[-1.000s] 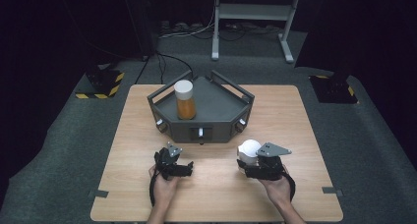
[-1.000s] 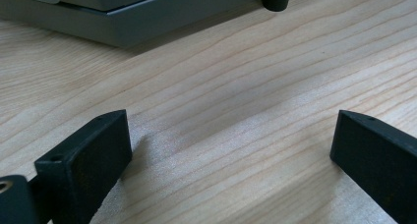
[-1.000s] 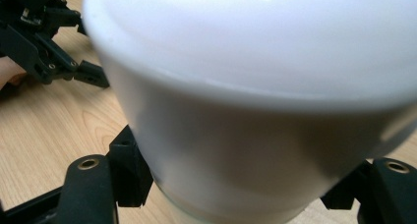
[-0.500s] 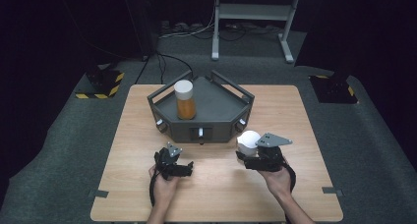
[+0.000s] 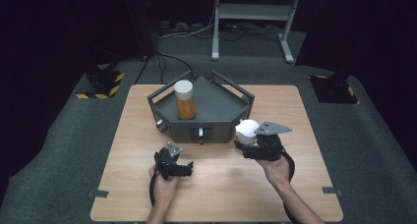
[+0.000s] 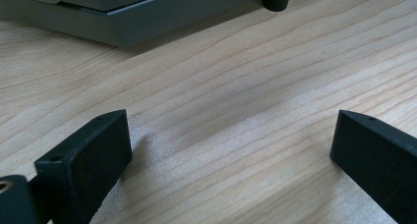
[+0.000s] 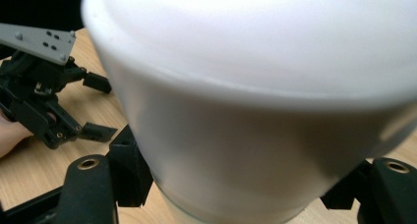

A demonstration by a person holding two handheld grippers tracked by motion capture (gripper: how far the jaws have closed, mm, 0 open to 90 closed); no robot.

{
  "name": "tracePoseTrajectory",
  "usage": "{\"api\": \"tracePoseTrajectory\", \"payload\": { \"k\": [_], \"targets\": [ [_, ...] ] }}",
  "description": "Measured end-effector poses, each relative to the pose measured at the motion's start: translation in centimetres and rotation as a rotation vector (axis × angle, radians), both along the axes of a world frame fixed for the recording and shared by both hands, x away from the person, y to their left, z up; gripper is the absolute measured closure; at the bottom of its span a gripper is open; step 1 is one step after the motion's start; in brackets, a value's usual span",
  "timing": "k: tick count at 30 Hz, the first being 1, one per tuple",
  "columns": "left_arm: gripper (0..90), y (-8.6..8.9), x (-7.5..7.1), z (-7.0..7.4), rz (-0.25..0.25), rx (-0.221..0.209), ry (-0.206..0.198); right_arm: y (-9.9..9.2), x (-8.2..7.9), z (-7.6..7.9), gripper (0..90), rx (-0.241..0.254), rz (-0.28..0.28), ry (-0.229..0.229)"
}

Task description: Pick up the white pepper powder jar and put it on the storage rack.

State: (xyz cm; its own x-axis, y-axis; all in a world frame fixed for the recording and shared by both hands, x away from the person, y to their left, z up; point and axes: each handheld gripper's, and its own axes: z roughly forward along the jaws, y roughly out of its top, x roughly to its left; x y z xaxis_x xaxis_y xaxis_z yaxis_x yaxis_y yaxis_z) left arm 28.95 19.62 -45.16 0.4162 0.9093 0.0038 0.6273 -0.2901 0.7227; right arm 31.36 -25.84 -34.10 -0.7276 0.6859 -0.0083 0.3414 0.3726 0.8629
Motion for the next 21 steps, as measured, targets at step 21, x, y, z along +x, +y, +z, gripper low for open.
{"api": "tracePoseTrajectory", "payload": {
  "k": [21],
  "targets": [
    [2.0, 0.0, 0.0, 0.0, 0.000, 0.000, 0.000, 1.2, 2.7, 3.6, 30.2, 0.034, 0.050, 0.014]
  ]
}}
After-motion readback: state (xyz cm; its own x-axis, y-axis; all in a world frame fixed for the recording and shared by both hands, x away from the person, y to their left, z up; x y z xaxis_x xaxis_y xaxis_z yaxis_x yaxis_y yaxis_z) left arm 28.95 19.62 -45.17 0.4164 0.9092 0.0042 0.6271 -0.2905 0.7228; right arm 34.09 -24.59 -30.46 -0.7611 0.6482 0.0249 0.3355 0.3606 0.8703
